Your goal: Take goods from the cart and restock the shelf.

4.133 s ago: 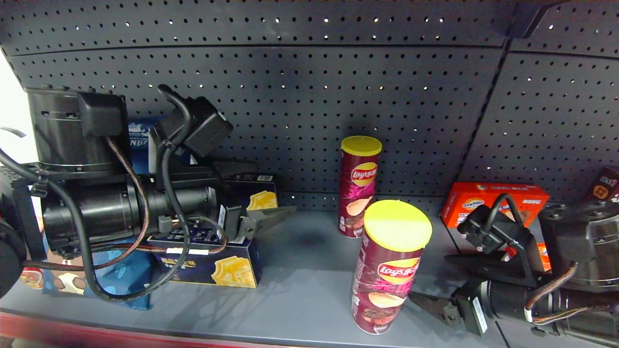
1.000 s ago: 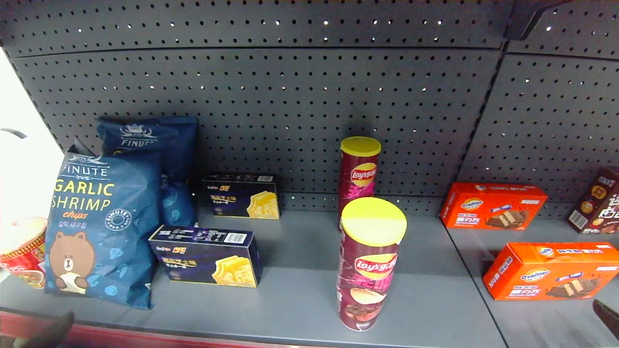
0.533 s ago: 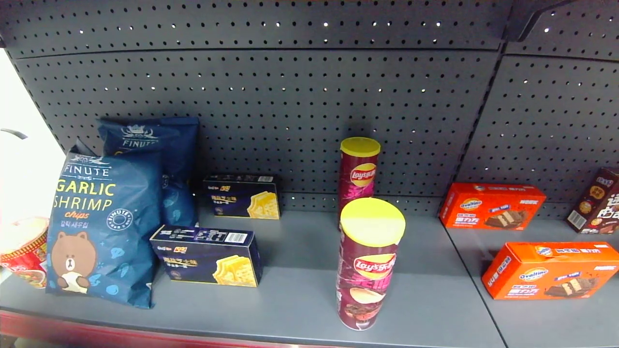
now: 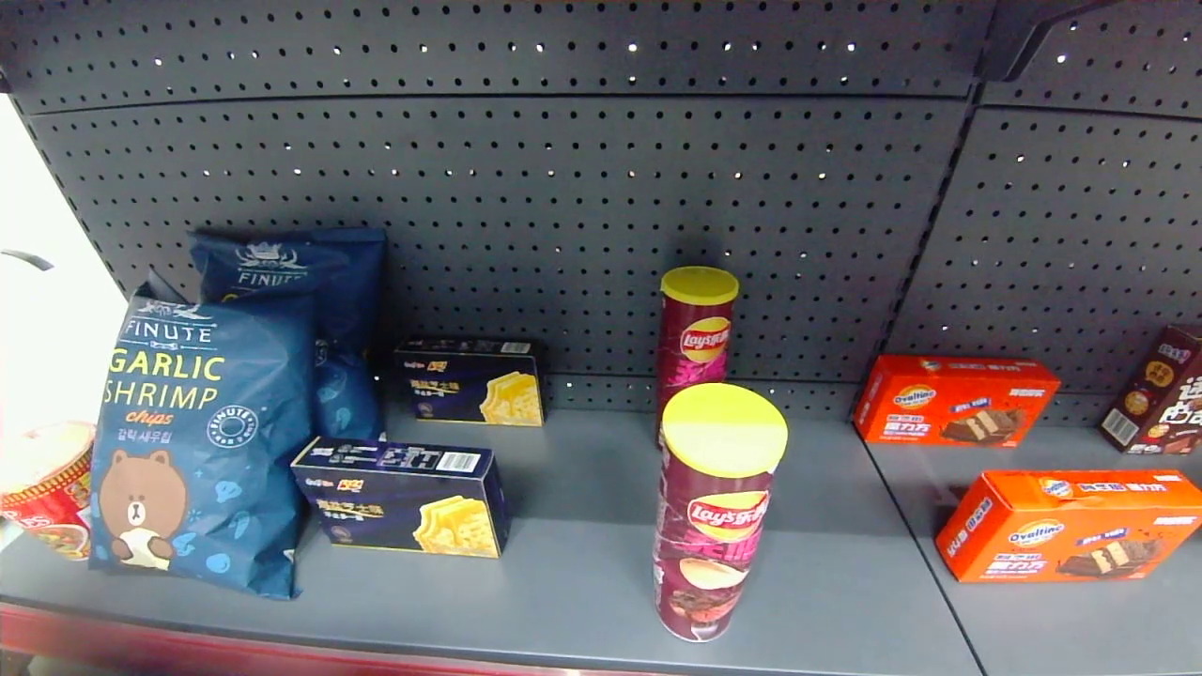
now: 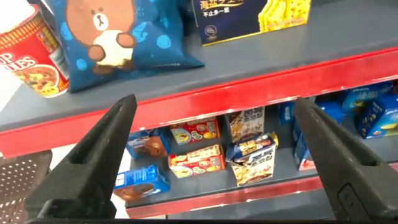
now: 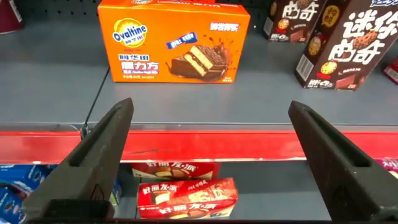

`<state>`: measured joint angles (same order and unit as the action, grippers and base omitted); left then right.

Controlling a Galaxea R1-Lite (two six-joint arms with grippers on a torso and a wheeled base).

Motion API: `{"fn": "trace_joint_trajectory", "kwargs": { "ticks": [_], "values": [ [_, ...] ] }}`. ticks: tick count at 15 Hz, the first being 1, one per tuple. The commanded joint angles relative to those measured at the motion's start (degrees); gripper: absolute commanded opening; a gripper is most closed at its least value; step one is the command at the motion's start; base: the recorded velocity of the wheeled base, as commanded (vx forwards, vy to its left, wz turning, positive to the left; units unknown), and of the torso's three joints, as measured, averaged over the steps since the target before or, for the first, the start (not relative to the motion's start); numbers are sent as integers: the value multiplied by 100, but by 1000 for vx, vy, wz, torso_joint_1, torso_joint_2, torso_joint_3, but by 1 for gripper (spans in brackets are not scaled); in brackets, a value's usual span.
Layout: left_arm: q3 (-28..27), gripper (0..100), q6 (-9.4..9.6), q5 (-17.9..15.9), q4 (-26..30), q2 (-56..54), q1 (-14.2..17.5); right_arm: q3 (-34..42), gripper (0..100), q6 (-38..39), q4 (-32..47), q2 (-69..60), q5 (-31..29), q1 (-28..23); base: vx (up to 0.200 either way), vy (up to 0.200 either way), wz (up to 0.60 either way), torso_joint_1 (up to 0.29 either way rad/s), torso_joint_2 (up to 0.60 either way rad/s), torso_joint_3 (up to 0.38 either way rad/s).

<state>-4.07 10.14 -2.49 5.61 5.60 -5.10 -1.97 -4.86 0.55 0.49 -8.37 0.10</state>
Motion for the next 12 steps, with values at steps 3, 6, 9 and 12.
{"fn": "trace_joint_trajectory", "kwargs": {
  "ticks": [3, 6, 9, 12],
  "values": [
    [82, 100, -47, 3, -113, 12, 0, 4, 100, 3, -2, -40, 20, -1, 0, 0, -200, 2, 1, 1],
    [82, 100, -56, -6, -113, 12, 0, 4, 100, 38, -2, -40, 126, -1, 0, 0, 0, 0, 0, 0],
    [82, 100, -65, -6, -113, 12, 0, 4, 100, 38, 7, -40, 310, -1, 0, 0, 0, 0, 0, 0],
    [82, 100, -162, -6, -121, 12, 0, 4, 100, 38, 7, -40, 424, -1, 0, 0, 0, 0, 0, 0]
  ]
}}
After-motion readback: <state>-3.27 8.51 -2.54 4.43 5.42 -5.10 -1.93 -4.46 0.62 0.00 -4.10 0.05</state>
